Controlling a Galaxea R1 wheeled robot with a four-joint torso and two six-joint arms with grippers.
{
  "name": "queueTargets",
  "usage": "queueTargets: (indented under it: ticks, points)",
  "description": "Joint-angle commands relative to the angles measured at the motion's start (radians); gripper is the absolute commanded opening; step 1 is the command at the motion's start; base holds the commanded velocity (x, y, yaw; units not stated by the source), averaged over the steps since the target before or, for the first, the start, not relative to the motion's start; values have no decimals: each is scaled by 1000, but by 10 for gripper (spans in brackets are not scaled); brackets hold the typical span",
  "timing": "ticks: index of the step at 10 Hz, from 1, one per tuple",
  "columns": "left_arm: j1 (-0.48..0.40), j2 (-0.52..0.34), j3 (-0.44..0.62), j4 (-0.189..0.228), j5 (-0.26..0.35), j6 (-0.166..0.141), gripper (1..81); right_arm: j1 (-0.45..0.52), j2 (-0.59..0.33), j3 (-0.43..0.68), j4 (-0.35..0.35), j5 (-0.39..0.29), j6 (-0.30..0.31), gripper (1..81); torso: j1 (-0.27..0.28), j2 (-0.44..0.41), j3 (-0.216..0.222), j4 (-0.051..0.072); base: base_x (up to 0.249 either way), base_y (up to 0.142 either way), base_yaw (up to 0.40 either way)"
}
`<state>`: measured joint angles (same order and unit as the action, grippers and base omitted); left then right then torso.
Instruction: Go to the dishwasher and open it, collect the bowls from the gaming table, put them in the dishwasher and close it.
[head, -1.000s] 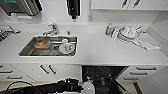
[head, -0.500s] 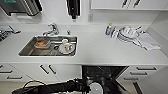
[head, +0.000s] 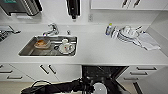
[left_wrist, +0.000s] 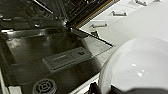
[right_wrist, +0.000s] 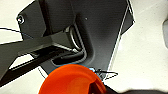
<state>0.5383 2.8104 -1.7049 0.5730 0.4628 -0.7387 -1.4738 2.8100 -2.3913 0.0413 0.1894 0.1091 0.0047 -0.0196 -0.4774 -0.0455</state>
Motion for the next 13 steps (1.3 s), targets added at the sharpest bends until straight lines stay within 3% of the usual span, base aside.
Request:
queueTargets:
  ticks: [1, 7, 8, 13]
  points:
    - [-123, -1, 39, -2, -4, -7, 10, -15, -13, 6, -3, -73, 1, 10, 0, 0, 0, 0, 0, 0, 0]
    - [-174, -61, 42, -4, -4, -7, 10, -14, -15, 6, -3, -73, 1, 10, 0, 0, 0, 0, 0, 0, 0]
    - [-172, -61, 44, -5, -4, -7, 811, -14, -14, 6, -4, -74, 1, 10, 0, 0, 0, 0, 0, 0, 0]
    - [-113, -81, 50, -1, -1, -4, 811, -12, -11, 6, -4, -73, 1, 10, 0, 0, 0, 0, 0, 0, 0]
